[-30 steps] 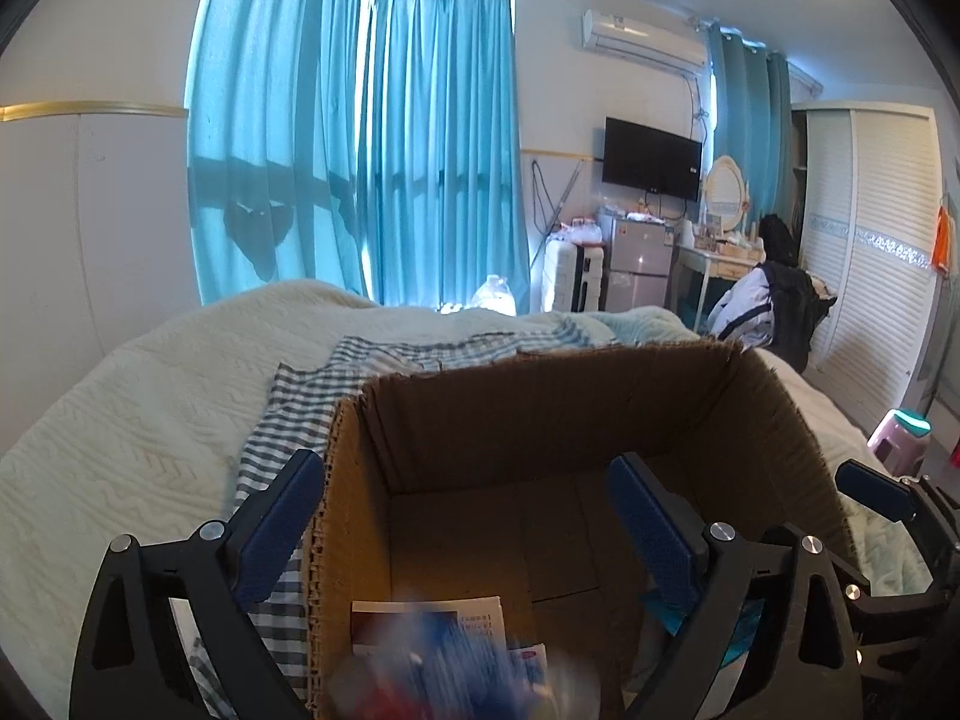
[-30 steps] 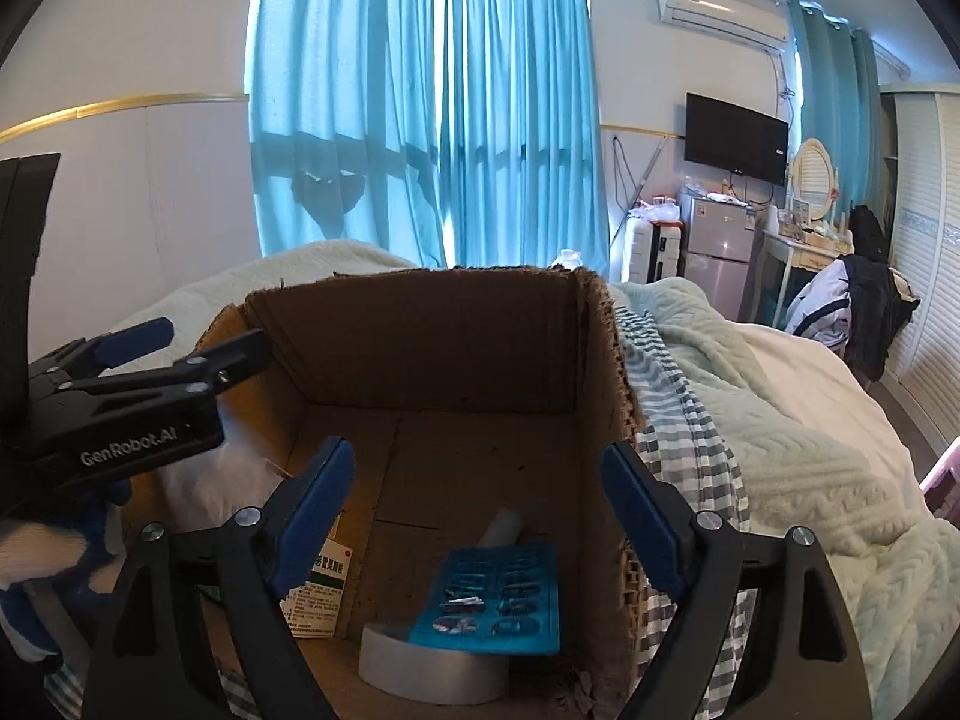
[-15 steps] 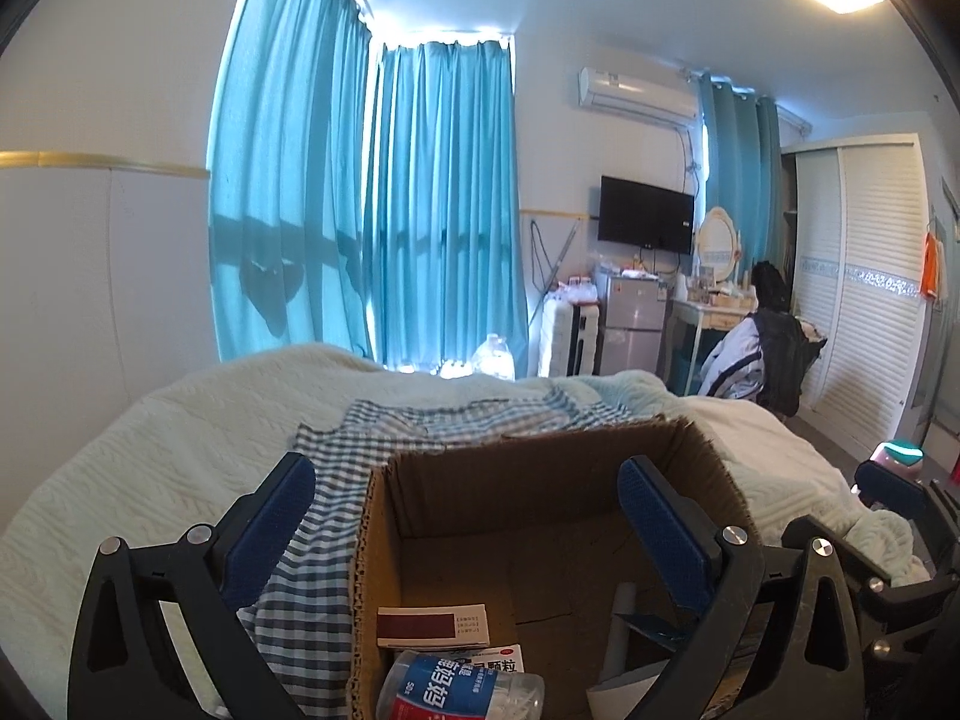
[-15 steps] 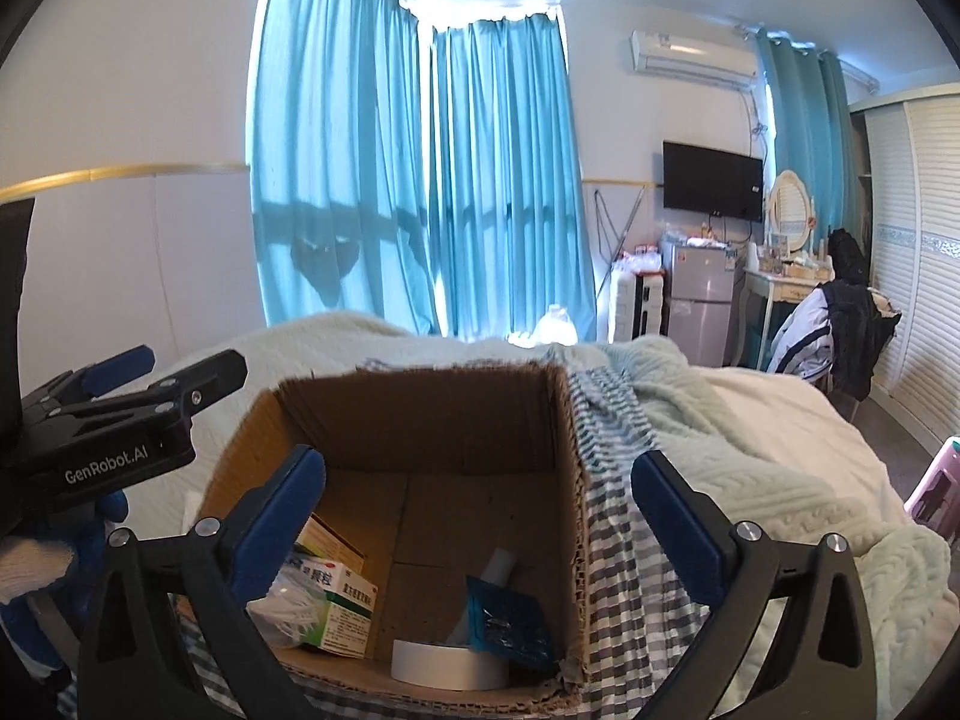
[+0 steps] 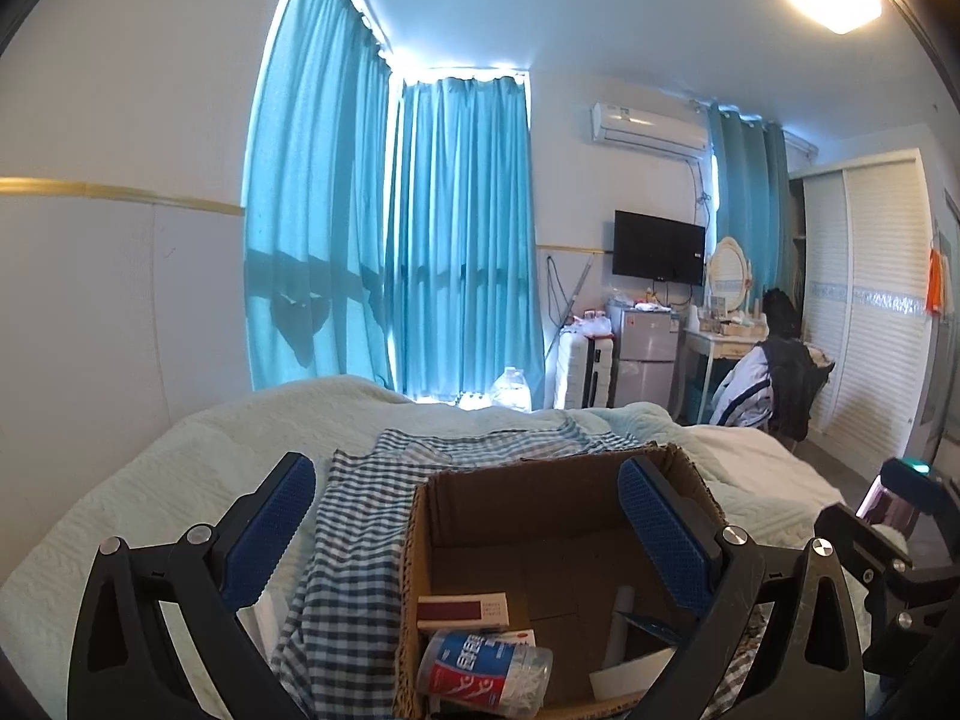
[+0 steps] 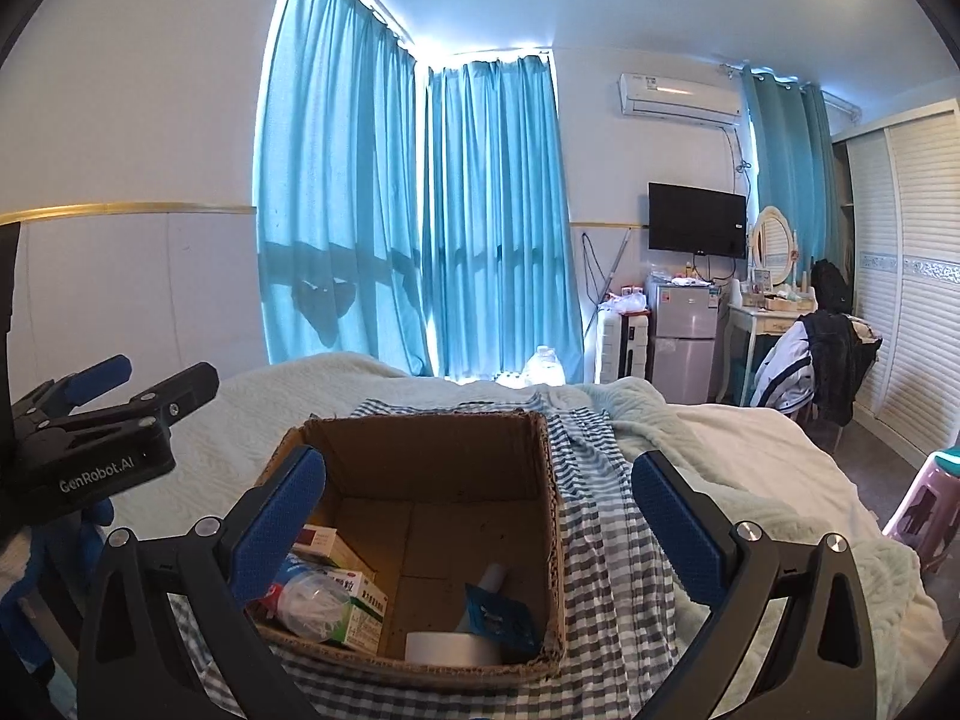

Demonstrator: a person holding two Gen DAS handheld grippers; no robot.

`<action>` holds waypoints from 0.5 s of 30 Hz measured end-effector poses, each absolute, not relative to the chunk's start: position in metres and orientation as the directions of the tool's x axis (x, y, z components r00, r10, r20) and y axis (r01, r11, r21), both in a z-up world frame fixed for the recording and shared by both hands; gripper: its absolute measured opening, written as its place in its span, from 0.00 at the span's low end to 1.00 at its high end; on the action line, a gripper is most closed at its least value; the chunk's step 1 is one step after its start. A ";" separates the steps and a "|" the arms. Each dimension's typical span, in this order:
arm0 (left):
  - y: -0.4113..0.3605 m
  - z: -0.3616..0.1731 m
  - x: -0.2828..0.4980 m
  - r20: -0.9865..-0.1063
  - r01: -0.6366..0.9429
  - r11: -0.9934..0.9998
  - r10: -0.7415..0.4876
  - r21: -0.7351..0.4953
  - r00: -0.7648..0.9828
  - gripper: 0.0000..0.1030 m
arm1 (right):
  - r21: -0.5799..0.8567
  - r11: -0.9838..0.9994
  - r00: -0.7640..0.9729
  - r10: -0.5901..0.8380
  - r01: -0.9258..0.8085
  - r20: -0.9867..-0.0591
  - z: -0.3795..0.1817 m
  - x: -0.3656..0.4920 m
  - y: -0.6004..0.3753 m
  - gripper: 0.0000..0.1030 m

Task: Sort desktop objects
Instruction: 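Move both grippers back toward the remaining items on the cloth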

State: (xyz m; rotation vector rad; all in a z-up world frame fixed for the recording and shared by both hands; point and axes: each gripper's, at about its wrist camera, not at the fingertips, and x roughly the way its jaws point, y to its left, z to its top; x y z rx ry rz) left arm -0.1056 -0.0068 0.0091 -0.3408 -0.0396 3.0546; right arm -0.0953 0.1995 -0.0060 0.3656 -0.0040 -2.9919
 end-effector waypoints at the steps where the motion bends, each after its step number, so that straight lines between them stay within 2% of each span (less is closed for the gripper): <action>1: -0.010 0.011 -0.103 -0.214 -0.061 -0.997 0.069 -0.042 -0.974 1.00 | 0.013 -0.993 -0.963 -0.120 0.121 -0.239 -0.006 -0.091 0.198 1.00; 6: -0.031 0.019 -0.086 -0.170 -0.037 -0.994 0.054 -0.102 -0.984 1.00 | -0.018 -0.993 -0.969 -0.110 0.116 -0.221 -0.001 -0.068 0.189 1.00; 15: -0.058 0.007 -0.061 -0.222 0.027 -0.988 0.008 -0.151 -0.975 1.00 | -0.043 -0.994 -0.977 -0.094 0.105 -0.193 0.004 -0.025 0.180 1.00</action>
